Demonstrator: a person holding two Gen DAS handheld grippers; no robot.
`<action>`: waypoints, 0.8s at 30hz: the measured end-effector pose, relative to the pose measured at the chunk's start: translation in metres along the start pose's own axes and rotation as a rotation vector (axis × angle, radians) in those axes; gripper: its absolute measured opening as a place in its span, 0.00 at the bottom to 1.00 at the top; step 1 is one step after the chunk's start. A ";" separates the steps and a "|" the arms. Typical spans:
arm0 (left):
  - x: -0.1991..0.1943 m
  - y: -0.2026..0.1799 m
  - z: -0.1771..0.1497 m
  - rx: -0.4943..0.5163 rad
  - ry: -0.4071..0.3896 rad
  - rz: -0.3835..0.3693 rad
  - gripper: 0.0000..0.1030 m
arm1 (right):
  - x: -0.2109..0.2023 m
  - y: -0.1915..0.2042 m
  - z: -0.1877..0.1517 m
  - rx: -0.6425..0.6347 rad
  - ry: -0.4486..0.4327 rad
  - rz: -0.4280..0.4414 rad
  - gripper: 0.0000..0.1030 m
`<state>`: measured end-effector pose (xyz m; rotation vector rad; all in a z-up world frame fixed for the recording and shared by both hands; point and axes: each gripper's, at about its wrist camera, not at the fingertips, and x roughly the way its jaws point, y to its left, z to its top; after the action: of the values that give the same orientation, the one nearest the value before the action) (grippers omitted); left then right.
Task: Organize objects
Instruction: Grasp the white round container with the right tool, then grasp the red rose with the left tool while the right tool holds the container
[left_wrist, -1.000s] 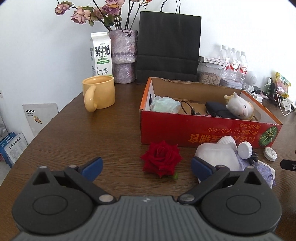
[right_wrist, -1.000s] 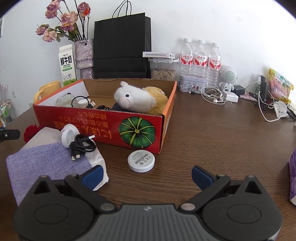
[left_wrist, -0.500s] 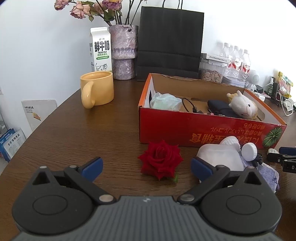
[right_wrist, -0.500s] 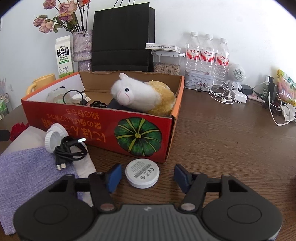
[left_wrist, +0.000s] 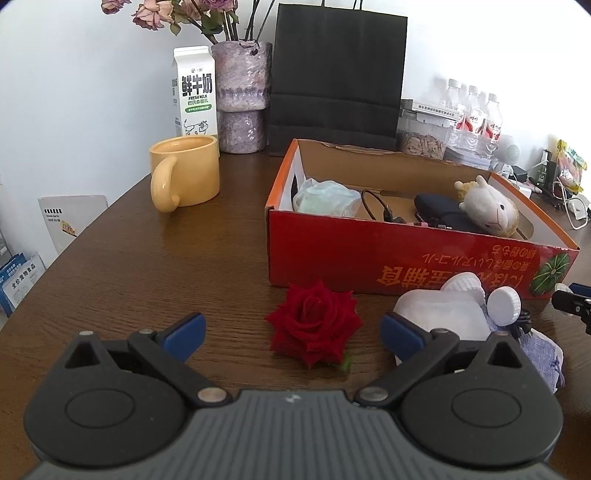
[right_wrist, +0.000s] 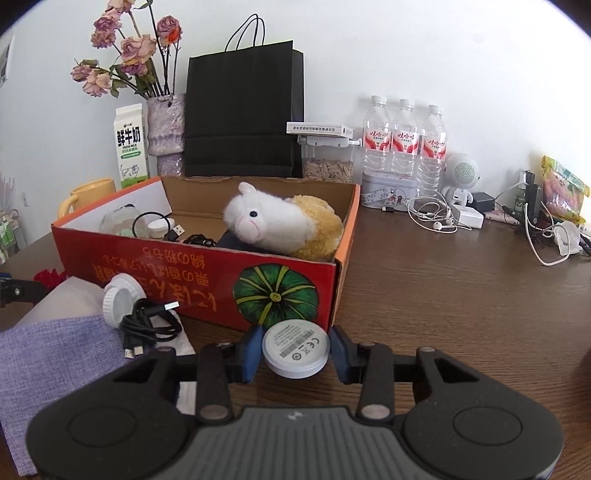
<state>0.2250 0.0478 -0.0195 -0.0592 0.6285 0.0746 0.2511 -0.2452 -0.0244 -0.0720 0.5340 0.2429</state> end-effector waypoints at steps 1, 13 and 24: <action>0.001 -0.001 0.001 0.001 -0.001 0.004 1.00 | -0.001 0.000 0.000 0.001 -0.003 0.002 0.37; 0.012 -0.001 0.001 -0.028 -0.005 0.002 0.95 | -0.002 0.001 -0.001 0.011 -0.001 0.014 0.37; 0.008 -0.002 -0.003 -0.036 -0.040 0.000 0.37 | -0.002 0.002 -0.002 0.012 0.002 0.018 0.37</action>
<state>0.2298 0.0462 -0.0265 -0.0929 0.5871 0.0866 0.2482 -0.2442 -0.0248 -0.0555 0.5385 0.2573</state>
